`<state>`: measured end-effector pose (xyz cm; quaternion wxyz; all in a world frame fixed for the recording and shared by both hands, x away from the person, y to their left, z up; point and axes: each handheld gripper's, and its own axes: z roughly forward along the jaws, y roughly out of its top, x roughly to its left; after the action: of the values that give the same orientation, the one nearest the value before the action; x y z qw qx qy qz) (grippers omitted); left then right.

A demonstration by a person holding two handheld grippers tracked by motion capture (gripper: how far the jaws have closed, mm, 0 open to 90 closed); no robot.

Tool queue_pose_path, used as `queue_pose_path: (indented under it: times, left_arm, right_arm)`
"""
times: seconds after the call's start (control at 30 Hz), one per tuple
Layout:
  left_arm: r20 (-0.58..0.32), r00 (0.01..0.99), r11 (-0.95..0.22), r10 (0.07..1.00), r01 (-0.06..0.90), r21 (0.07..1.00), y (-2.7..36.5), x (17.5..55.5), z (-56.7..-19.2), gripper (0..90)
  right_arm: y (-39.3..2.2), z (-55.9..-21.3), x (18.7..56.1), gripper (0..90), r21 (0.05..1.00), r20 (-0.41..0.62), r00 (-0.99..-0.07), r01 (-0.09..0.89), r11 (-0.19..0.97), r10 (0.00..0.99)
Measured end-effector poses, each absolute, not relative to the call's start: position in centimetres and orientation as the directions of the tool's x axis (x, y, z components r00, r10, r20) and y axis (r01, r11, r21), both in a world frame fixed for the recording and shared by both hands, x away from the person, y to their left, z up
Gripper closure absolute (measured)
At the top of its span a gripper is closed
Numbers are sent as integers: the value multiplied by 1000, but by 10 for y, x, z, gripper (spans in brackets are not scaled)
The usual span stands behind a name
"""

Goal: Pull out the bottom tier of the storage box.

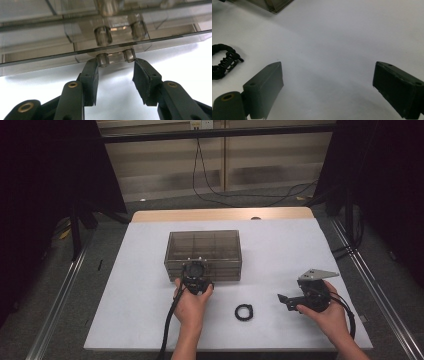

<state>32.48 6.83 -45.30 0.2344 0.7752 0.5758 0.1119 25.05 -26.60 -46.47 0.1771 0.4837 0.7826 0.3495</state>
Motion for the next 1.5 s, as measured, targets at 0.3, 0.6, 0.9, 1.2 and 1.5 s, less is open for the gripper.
queue_pose_path:
  times: [0.3,0.6,0.9,1.2,1.5]
  left_arm:
    - [-87,337,-245,937,815,525,77,319,-451,446]
    - [-57,377,-286,924,784,550,92,312,-445,389]
    - [-39,386,-295,922,764,574,120,313,-435,346]
    - [-61,376,-273,925,767,580,149,313,-433,326]
    - [-84,359,-247,930,776,581,167,317,-435,302]
  right_arm:
    - [-264,-465,250,88,715,62,-472,635,291,880]
    - [-261,-463,251,88,723,56,-477,625,294,877]
    - [-248,-461,255,88,716,71,-482,634,292,873]
    - [-234,-460,260,89,704,65,-496,637,312,866]
    - [-219,-458,265,90,703,62,-501,636,319,863]
